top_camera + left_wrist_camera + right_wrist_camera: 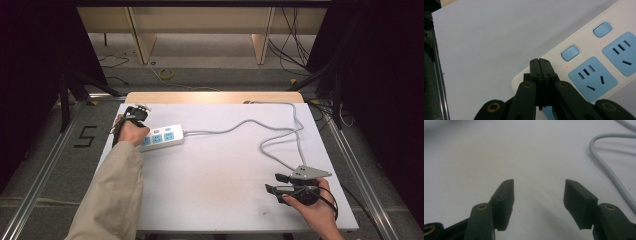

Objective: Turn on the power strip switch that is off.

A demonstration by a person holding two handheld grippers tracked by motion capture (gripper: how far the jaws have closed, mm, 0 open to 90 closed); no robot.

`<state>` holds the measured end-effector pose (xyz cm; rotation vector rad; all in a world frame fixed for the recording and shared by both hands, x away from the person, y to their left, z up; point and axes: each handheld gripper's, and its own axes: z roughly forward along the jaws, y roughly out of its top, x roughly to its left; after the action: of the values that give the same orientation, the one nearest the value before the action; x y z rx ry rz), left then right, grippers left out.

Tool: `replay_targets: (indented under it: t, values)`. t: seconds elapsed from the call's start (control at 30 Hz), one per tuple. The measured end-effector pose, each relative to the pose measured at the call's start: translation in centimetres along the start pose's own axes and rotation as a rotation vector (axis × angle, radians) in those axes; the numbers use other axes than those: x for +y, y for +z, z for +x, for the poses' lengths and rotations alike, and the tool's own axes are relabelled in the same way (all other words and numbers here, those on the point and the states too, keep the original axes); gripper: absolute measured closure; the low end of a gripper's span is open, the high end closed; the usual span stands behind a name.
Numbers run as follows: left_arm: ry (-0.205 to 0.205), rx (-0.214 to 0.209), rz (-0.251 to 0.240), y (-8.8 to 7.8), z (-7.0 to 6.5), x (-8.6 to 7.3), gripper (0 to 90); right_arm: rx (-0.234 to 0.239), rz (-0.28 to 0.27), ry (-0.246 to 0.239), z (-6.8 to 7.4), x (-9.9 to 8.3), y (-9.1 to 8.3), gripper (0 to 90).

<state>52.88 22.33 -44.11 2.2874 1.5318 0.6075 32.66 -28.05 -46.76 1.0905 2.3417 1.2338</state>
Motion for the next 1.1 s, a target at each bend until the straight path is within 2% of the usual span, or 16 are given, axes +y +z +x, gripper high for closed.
replay_targets:
  t: [1.1]
  values:
    - [0.011,0.012,0.02,0.45,-0.14,0.17,89.9,0.0,-0.001,-0.005,0.05,0.01,0.01,42.9]
